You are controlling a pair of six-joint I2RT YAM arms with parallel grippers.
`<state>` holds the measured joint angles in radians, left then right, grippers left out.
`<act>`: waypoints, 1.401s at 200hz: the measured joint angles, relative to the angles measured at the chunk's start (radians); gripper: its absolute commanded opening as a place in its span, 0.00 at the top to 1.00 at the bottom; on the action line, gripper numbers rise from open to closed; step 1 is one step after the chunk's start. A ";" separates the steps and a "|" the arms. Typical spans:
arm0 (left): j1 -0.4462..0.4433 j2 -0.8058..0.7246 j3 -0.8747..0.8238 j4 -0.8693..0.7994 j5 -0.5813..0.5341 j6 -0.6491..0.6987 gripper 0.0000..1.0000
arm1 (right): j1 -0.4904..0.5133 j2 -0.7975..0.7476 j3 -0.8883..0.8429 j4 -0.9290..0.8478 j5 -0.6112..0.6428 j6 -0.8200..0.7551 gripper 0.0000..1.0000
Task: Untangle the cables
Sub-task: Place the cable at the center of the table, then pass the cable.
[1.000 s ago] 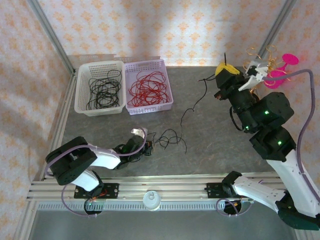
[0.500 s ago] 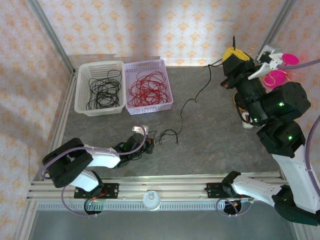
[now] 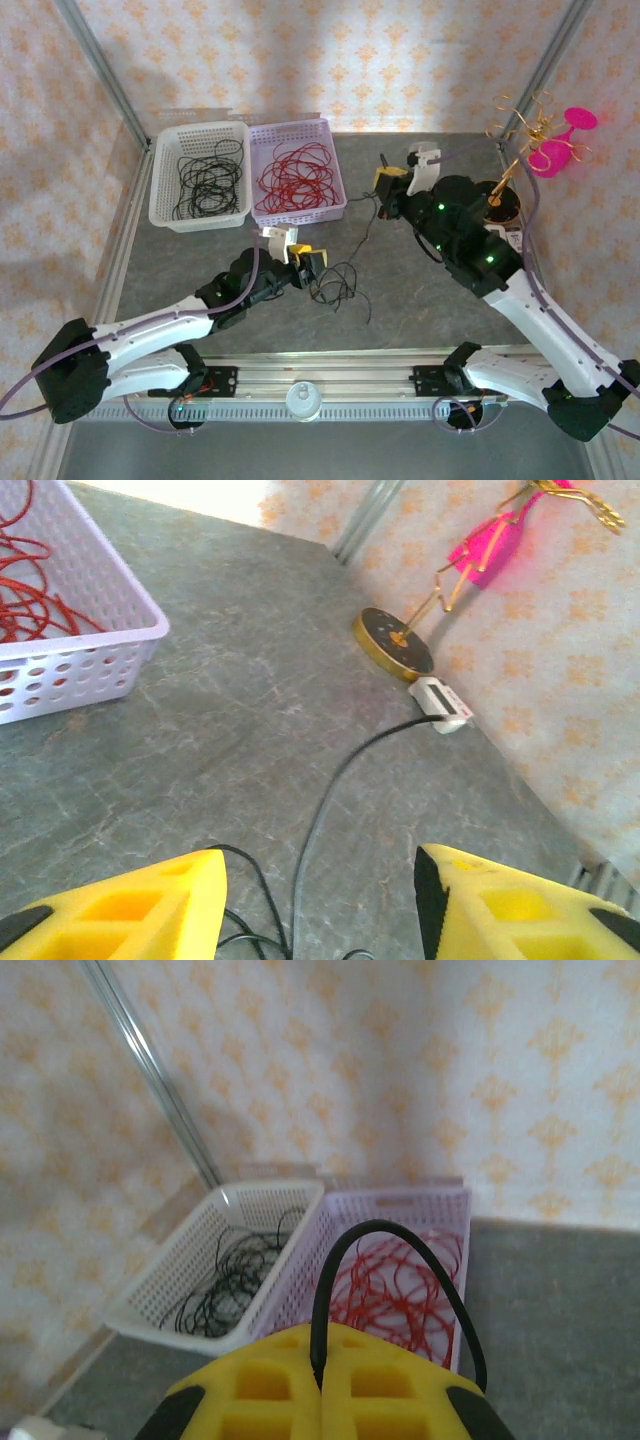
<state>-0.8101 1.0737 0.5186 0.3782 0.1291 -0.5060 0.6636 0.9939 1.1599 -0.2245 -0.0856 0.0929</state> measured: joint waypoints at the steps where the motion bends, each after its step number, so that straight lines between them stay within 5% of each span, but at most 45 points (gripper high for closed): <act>1: 0.000 -0.001 0.001 -0.001 0.002 0.000 0.46 | 0.000 0.000 -0.002 0.000 -0.001 0.001 1.00; 95: 0.000 0.008 0.158 -0.005 0.094 0.037 0.40 | -0.023 -0.027 -0.090 0.124 -0.159 0.171 1.00; 142: 0.004 -0.095 0.114 -0.231 -0.092 0.064 0.36 | -0.024 -0.027 -0.094 0.141 -0.159 0.185 1.00; 168: 0.097 -0.122 0.111 -0.349 -0.185 0.088 0.33 | -0.029 -0.026 -0.106 0.143 -0.159 0.186 1.00; 198: 0.229 -0.025 0.116 -0.457 -0.292 0.137 0.34 | -0.032 -0.024 -0.161 0.156 -0.187 0.204 1.00; 242: 0.239 0.210 0.260 -0.653 -0.450 0.214 0.35 | -0.032 -0.024 -0.323 0.178 -0.288 0.253 1.00; 280: 0.241 0.245 0.322 -0.756 -0.502 0.248 0.34 | -0.023 -0.005 -0.456 0.282 -0.439 0.310 1.00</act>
<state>-0.5694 1.3190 0.8410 -0.3779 -0.3733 -0.2581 0.6403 0.9890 0.7036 0.0574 -0.5247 0.4026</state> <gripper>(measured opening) 0.652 0.039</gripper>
